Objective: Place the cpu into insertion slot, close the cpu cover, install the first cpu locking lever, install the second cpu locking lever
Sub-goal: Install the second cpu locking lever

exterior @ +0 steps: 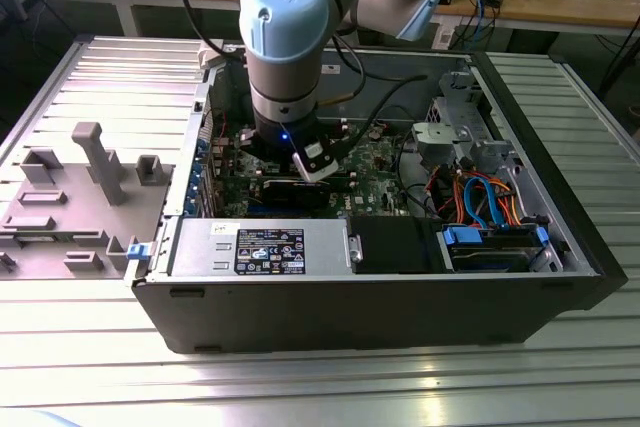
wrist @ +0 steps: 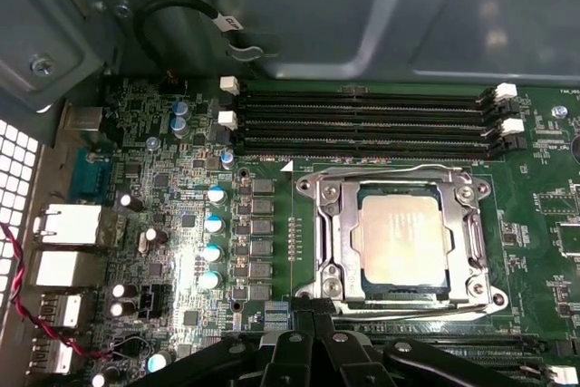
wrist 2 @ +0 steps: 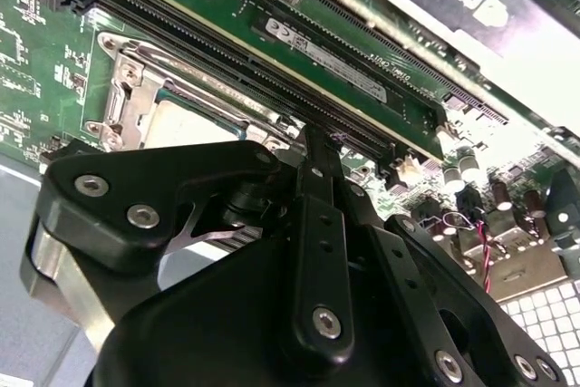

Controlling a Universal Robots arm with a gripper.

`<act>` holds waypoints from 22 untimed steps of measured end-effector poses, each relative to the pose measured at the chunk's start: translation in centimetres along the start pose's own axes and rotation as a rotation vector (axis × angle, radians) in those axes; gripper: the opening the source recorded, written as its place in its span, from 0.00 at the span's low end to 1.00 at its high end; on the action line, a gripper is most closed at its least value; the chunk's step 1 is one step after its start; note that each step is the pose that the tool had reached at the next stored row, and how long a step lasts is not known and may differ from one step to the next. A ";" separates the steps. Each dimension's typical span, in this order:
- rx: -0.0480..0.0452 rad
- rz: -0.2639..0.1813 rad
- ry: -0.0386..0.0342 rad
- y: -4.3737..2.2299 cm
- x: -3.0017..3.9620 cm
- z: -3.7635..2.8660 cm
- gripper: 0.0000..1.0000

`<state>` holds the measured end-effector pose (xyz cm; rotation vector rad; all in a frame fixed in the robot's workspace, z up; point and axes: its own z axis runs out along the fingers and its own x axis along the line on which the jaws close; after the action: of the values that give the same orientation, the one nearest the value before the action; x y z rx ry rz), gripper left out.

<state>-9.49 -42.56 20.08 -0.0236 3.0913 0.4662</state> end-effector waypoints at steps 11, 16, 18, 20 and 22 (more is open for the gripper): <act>-0.0163 0.000 -0.0003 0.13 0.04 0.49 0.11; -0.0180 0.000 -0.0004 0.21 0.08 0.53 0.11; -0.0183 0.000 -0.0004 0.25 0.11 0.56 0.11; -0.0198 0.000 -0.0002 0.27 0.13 0.58 0.11; -0.0218 0.000 -0.0002 0.28 0.15 0.62 0.11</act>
<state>-9.63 -42.11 19.57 -0.0233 3.0861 0.4998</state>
